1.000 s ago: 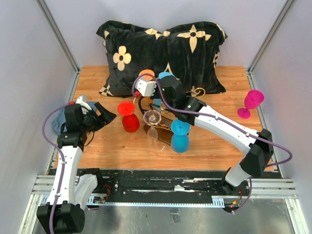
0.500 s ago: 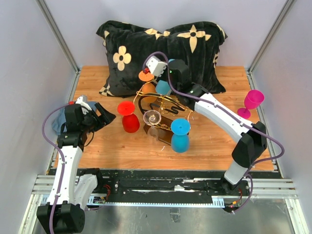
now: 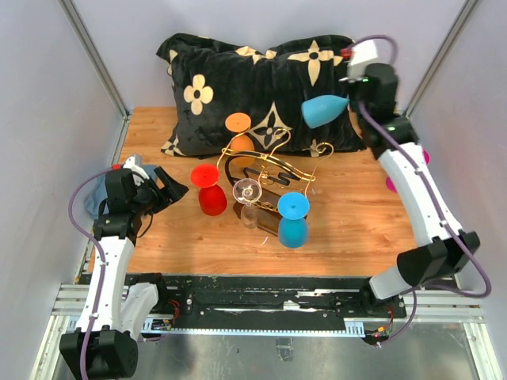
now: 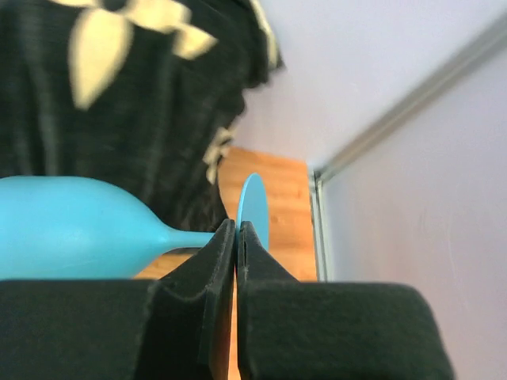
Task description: Take the wine glass off the wine glass rack
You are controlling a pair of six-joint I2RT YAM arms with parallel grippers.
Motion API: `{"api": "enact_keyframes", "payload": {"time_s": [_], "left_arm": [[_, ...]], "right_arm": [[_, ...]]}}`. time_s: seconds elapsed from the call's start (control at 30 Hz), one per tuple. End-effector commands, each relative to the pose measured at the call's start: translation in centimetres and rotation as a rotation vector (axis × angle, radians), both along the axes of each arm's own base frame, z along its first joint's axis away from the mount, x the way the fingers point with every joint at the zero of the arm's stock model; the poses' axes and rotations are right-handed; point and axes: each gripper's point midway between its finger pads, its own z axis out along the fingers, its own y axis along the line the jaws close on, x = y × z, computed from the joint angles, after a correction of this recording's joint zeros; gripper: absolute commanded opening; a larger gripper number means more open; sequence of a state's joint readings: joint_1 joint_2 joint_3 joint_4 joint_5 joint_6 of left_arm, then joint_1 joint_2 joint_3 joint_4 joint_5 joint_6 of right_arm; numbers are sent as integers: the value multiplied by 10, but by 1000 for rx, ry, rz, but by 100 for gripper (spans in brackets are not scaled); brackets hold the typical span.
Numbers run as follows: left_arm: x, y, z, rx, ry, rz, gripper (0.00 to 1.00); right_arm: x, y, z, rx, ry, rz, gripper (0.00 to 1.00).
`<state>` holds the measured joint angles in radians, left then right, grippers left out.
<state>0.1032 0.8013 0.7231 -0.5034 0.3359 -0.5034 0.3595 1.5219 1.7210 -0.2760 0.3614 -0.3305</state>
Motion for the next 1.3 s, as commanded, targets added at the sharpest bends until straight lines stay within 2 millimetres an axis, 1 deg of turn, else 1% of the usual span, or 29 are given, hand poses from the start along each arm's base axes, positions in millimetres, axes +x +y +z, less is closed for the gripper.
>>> {"api": "enact_keyframes", "payload": {"time_s": [0.0, 0.1, 0.17, 0.27, 0.33, 0.43, 0.47, 0.63, 0.77, 0.93, 1.07, 1.1, 1.27], "left_arm": [[2, -4, 8, -2, -34, -25, 84], [2, -4, 5, -7, -27, -27, 84], [1, -5, 4, -9, -25, -28, 84], [0, -4, 6, -6, -30, -25, 84], [0, -4, 7, -4, -33, -25, 84], [-1, -4, 7, -6, -32, -28, 84], [-1, -4, 7, -5, -32, -28, 84], [-3, -4, 7, 5, -34, -29, 84], [-3, -5, 6, -3, -32, -33, 84], [-2, -5, 7, -4, -34, -34, 84], [-3, -5, 6, -1, -31, -35, 84], [-3, -5, 6, 0, -30, -36, 84], [-2, -4, 6, 5, -29, -35, 84]], "right_arm": [[-33, -60, -16, 387, 84, -153, 1], [-50, -80, -35, 528, 115, -188, 1], [-62, -86, -45, 655, 126, -181, 1], [-74, -85, -63, 842, 153, -158, 1], [-80, -80, -68, 947, 143, -137, 1], [-90, -86, -84, 1038, 94, -182, 1], [-94, -90, -97, 1065, 87, -213, 1], [-107, -113, -125, 1201, -20, -327, 1], [-109, -121, -144, 1301, -92, -363, 1], [-110, -127, -176, 1442, -172, -402, 1], [-110, -131, -199, 1550, -256, -387, 1], [-112, -132, -208, 1576, -282, -379, 1], [-112, -131, -225, 1638, -296, -378, 1]]}}
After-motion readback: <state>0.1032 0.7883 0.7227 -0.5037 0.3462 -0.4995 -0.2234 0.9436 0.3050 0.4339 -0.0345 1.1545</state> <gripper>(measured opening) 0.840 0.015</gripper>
